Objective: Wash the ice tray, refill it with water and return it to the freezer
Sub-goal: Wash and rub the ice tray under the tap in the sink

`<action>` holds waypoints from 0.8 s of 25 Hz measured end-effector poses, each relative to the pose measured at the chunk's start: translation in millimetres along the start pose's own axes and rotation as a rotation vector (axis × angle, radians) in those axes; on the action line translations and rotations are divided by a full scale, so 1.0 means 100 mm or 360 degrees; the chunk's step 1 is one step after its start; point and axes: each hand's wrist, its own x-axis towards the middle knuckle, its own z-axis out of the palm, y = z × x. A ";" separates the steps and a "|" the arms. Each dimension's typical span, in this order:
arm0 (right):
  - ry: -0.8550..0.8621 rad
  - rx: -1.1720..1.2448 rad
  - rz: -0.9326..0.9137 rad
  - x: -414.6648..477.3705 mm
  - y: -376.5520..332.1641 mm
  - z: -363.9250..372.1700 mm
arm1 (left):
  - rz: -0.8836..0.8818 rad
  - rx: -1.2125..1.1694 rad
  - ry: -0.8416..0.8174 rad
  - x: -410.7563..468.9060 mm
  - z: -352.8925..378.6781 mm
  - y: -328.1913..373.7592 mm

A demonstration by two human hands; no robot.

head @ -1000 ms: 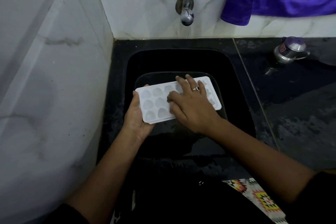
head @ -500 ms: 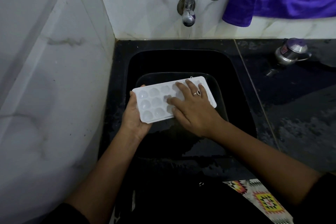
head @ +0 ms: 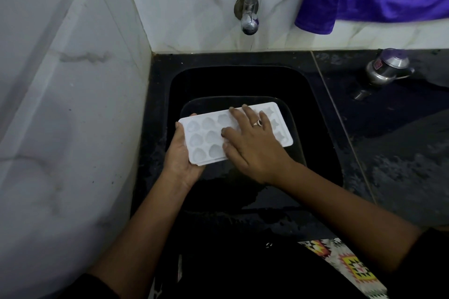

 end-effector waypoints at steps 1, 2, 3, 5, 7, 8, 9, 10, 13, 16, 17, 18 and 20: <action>-0.0013 -0.0026 -0.0044 -0.03 0.01 0.02 | -0.0007 -0.0019 0.0001 0.01 -0.03 0.03; -0.0015 -0.0035 -0.0049 -0.03 0.04 0.02 | -0.0016 -0.0025 0.0026 0.02 -0.05 0.05; -0.0003 -0.0017 -0.0009 0.00 0.06 -0.01 | -0.0029 -0.0023 0.0032 0.02 -0.04 0.04; 0.0017 0.0031 0.0086 0.07 0.04 -0.05 | -0.0051 -0.0022 0.0007 0.02 -0.02 -0.02; 0.0002 -0.0018 0.0018 0.05 -0.02 0.00 | -0.0019 -0.0022 0.0005 0.00 -0.01 0.00; -0.0012 -0.0051 -0.0039 0.00 -0.02 0.03 | -0.0009 -0.0024 0.0018 0.00 -0.03 0.02; -0.0020 -0.0063 -0.0068 -0.02 0.01 0.04 | 0.0001 -0.0016 0.0039 0.02 -0.06 0.04; -0.0014 -0.0048 -0.0049 -0.01 0.04 0.03 | -0.0001 -0.0003 0.0045 0.01 -0.06 0.04; 0.0023 0.0014 0.0075 0.07 0.02 -0.03 | 0.0014 0.0018 0.0040 0.00 -0.03 -0.03; -0.0019 -0.0063 -0.0049 -0.02 0.01 0.04 | 0.0051 0.0007 0.0056 -0.05 0.01 0.03; -0.0032 -0.0071 -0.0060 -0.04 0.05 0.04 | 0.0074 0.0010 0.0081 -0.05 0.01 0.04; -0.0027 -0.0052 -0.0030 -0.02 0.07 0.02 | 0.0090 0.0028 0.0092 -0.06 0.03 0.04; 0.0007 -0.0002 0.0053 0.04 0.06 -0.03 | 0.0067 0.0042 0.0072 -0.04 0.03 -0.02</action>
